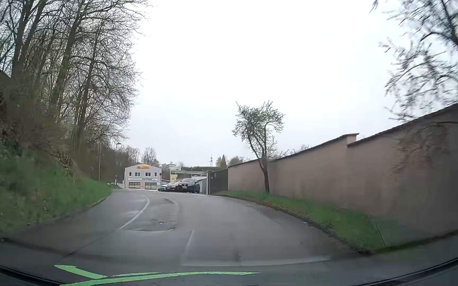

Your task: Follow the waypoints while adhering to traffic rules and regulations

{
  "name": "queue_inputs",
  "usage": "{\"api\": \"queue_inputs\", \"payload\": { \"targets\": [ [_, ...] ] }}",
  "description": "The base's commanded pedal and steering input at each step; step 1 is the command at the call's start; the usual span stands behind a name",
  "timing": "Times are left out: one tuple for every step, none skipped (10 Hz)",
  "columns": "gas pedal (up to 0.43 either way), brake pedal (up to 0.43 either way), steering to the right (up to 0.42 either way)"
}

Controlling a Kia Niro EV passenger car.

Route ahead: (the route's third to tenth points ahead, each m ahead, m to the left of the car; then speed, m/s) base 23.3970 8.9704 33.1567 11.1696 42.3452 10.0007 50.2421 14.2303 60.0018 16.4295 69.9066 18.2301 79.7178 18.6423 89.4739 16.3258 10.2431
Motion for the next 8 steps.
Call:
{"api": "queue_inputs", "payload": {
  "targets": [
    [0.11, 0.0, -0.058],
    [0.11, 0.0, -0.062],
    [0.11, 0.0, -0.067],
    [0.11, 0.0, -0.068],
    [0.11, 0.0, -0.071],
    [0.11, 0.0, -0.075],
    [0.11, 0.0, -0.078],
    [0.11, 0.0, -0.08]
  ]
}}
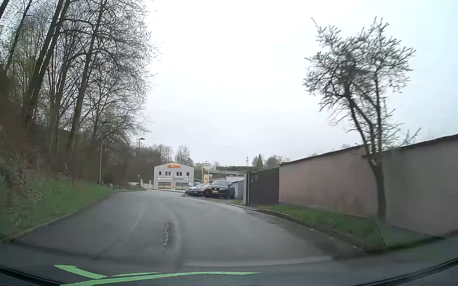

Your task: Follow the waypoints while adhering to traffic rules and regulations

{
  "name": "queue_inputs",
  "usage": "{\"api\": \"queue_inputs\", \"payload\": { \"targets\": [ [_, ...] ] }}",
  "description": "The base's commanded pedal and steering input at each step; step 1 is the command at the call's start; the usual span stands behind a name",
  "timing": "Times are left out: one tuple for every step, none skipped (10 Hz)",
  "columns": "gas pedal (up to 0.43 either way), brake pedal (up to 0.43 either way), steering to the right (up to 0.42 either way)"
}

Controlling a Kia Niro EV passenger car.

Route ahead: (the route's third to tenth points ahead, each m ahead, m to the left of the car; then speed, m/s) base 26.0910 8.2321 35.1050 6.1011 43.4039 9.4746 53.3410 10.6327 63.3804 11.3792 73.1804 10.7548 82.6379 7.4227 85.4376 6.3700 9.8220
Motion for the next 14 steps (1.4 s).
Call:
{"api": "queue_inputs", "payload": {
  "targets": [
    [0.11, 0.0, -0.081],
    [0.11, 0.0, -0.08],
    [0.11, 0.0, -0.08],
    [0.11, 0.0, -0.079],
    [0.11, 0.0, -0.077],
    [0.11, 0.0, -0.076],
    [0.118, 0.0, -0.075],
    [0.118, 0.0, -0.069],
    [0.13, 0.0, -0.066],
    [0.13, 0.0, -0.061],
    [0.13, 0.0, -0.056],
    [0.13, 0.0, -0.052],
    [0.13, 0.0, -0.049],
    [0.13, 0.0, -0.045]
  ]
}}
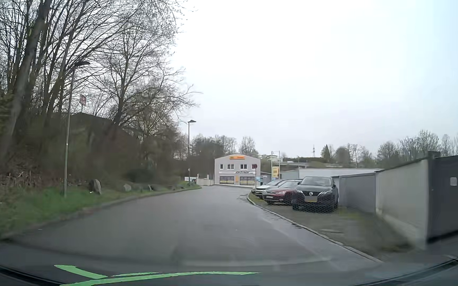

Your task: Follow the waypoints while adhering to traffic rules and regulations

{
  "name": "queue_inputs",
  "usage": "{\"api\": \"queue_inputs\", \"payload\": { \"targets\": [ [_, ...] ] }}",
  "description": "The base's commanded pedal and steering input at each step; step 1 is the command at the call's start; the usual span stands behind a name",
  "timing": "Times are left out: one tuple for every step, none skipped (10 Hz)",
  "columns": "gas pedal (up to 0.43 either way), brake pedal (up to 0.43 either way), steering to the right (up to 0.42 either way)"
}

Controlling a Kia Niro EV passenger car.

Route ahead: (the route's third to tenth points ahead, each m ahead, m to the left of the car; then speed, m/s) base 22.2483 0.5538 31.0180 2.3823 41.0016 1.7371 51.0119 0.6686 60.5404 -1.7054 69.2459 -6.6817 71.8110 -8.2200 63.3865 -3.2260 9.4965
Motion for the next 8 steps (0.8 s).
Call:
{"api": "queue_inputs", "payload": {
  "targets": [
    [0.13, 0.0, -0.04],
    [0.13, 0.0, -0.038],
    [0.13, 0.0, -0.035],
    [0.13, 0.0, -0.027],
    [0.13, 0.0, -0.019],
    [0.13, 0.0, -0.012],
    [0.13, 0.0, -0.01],
    [0.13, 0.0, -0.009]
  ]
}}
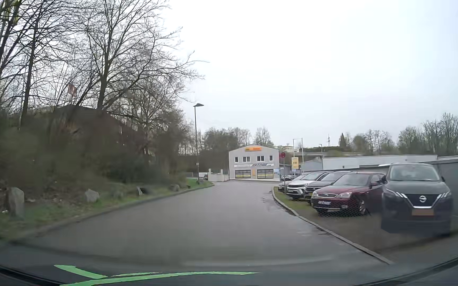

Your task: Follow the waypoints while adhering to traffic rules and regulations

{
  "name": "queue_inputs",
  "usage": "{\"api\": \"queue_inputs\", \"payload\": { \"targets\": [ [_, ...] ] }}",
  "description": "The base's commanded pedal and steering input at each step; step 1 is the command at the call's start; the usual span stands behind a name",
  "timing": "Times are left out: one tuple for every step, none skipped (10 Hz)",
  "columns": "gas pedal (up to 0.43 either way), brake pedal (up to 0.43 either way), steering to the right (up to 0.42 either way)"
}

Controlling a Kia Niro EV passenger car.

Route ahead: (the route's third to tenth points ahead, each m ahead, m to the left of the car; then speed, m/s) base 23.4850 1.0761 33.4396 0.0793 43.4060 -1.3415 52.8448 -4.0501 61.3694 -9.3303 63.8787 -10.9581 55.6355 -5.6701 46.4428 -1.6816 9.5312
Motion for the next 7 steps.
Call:
{"api": "queue_inputs", "payload": {
  "targets": [
    [0.118, 0.0, -0.005],
    [0.118, 0.0, 0.003],
    [0.118, 0.0, 0.006],
    [0.118, 0.0, 0.007],
    [0.118, 0.0, 0.007],
    [0.118, 0.0, 0.009],
    [0.118, 0.0, 0.011]
  ]
}}
